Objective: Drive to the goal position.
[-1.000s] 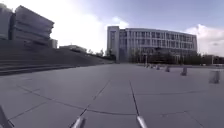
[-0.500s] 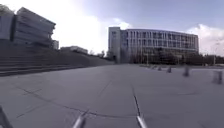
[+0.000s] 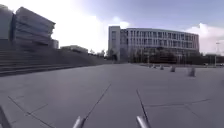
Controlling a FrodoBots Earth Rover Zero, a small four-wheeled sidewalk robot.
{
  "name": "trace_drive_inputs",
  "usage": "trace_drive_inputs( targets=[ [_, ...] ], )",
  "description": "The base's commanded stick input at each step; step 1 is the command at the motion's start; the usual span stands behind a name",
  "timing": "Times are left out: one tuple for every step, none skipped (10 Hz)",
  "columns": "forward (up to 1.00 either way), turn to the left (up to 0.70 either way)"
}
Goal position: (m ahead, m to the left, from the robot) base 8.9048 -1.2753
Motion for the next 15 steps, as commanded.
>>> trace_drive_inputs(
  targets=[
    [0.82,0.0],
    [0.42,0.0],
    [0.02,0.0],
    [1.0,0.0],
    [1.0,0.0],
    [1.0,0.0],
    [1.0,0.0],
    [1.0,0.0],
    [1.0,0.0],
    [1.0,0.0],
    [1.0,0.0],
    [1.0,0.0],
    [1.0,0.0],
    [1.0,0.0],
    [1.0,0.0]
  ],
)
